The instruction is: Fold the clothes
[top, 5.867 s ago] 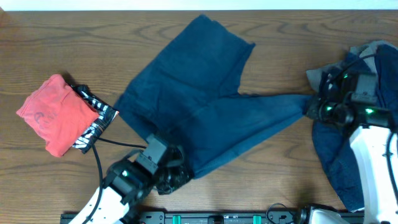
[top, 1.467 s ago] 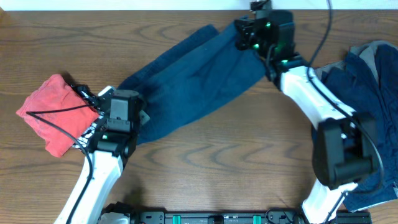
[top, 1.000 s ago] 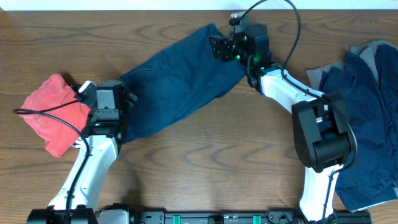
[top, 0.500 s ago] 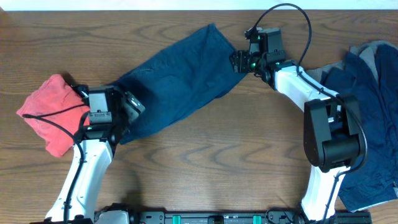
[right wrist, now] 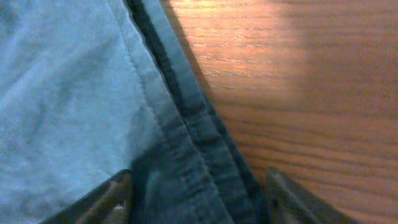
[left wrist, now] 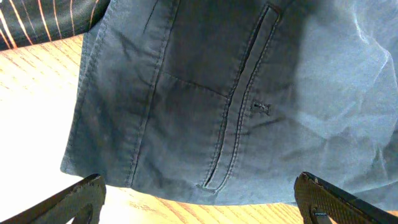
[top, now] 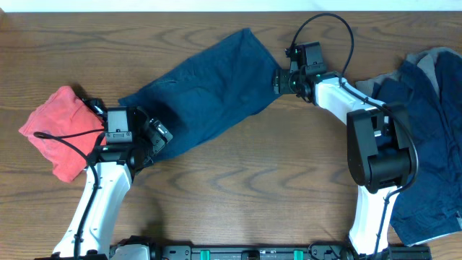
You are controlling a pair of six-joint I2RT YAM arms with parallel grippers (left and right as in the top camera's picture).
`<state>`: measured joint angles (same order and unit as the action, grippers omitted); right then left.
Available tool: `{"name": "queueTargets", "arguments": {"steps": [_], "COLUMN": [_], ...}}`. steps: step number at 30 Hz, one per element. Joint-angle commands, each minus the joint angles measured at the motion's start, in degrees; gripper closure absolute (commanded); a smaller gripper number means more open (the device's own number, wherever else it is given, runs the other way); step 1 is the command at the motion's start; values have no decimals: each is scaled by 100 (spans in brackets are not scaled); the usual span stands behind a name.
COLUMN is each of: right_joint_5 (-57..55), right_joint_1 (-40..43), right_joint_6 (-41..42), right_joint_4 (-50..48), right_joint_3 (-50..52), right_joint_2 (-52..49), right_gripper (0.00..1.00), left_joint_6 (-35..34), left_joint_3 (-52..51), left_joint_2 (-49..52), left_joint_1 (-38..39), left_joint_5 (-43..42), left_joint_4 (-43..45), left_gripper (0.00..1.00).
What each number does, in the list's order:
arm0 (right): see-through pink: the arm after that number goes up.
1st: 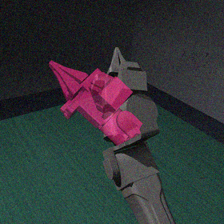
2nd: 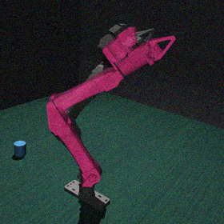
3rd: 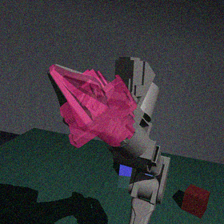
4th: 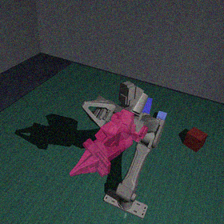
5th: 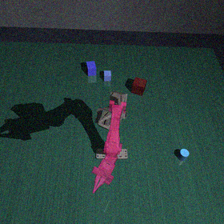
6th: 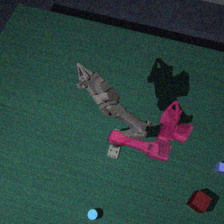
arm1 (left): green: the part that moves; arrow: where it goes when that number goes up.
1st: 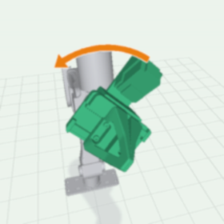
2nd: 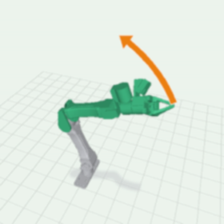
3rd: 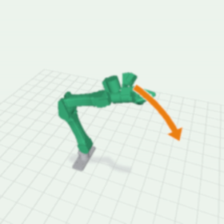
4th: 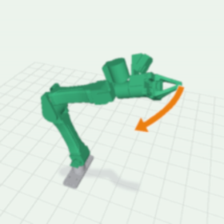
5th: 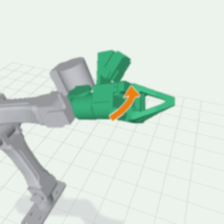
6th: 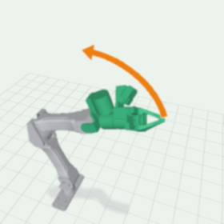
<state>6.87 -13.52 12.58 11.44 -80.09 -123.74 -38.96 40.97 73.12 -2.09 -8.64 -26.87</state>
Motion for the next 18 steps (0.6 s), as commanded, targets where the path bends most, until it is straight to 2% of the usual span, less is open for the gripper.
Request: {"name": "queueTargets", "arguments": {"steps": [1, 2, 3, 4, 7, 10, 13, 18], "right_joint_5": [-240, -240, -245, -264, -588, -1283, -1985, -2094], "right_joint_1": [20, 39, 55, 79, 170, 315, 501, 728], "right_joint_6": [44, 44, 44, 57, 278, 629, 885, 879], "right_joint_4": [151, 236, 337, 479, 1139, 1969, 2752, 3748], "right_joint_3": [22, 22, 22, 22, 22, 22, 22, 22], "right_joint_2": [-225, -214, -203, -179, -39, 199, 509, 979], "right_gripper": [65, 81, 93, 99, 99, 99, 99, 99], "left_joint_6": [59, 59, 59, 59, 188, 612, 638, 636], "left_joint_3": [52, 52, 52, 52, 52, 52, 52, 52], "left_joint_2": [-13, -13, -13, -13, -17, -85, -243, -472], "left_joint_1": [20, 20, 20, 20, 20, 20, 20, 20], "left_joint_5": [7, 7, 7, 4, -2, -343, -579, -595], "left_joint_4": [-42, -66, -101, -146, -280, -317, -369, -354], "left_gripper": [2, 2, 2, 2, 2, 2, 2, 2]}}
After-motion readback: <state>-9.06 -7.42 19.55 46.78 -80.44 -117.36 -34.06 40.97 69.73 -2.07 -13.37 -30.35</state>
